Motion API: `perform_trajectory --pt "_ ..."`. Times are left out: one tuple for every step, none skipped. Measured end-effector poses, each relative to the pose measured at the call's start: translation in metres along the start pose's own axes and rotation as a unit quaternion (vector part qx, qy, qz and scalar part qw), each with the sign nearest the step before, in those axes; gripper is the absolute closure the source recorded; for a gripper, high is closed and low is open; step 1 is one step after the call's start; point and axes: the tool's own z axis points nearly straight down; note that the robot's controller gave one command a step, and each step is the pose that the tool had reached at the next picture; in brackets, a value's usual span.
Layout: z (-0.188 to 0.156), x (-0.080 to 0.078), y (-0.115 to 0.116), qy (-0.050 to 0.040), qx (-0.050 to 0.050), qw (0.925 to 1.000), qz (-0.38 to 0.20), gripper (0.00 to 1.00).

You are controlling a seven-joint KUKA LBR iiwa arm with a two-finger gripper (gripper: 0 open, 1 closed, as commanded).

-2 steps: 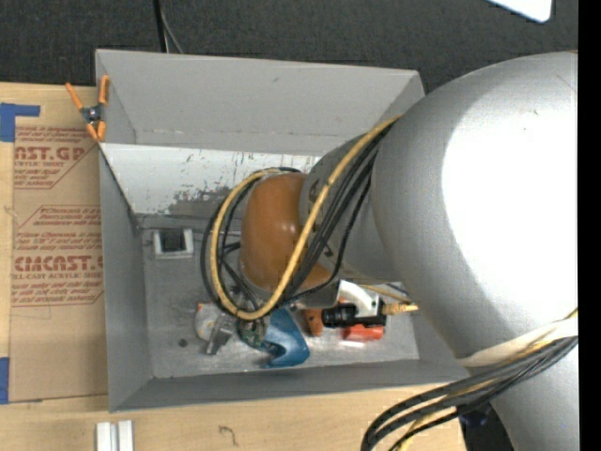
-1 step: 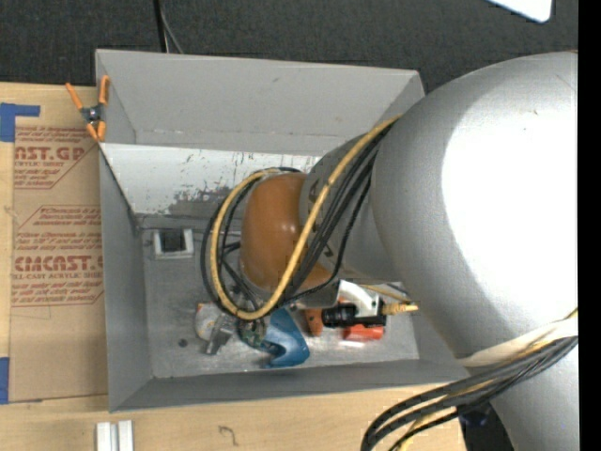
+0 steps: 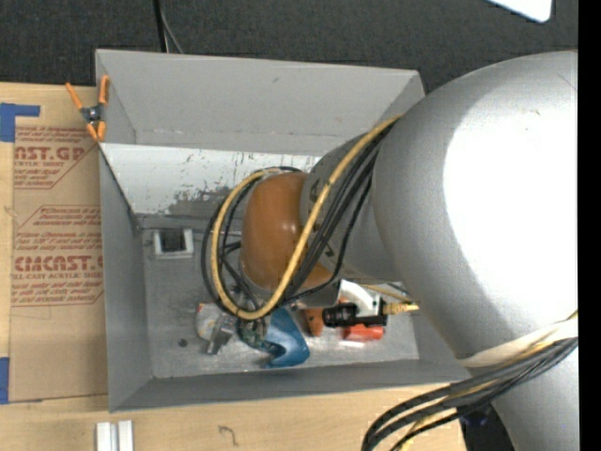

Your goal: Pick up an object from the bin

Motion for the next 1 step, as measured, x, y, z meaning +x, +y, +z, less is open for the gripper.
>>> perform_trajectory --pt "-0.0057 0.0002 -0.0008 0.0008 0.002 1.0000 0.000 1.00"
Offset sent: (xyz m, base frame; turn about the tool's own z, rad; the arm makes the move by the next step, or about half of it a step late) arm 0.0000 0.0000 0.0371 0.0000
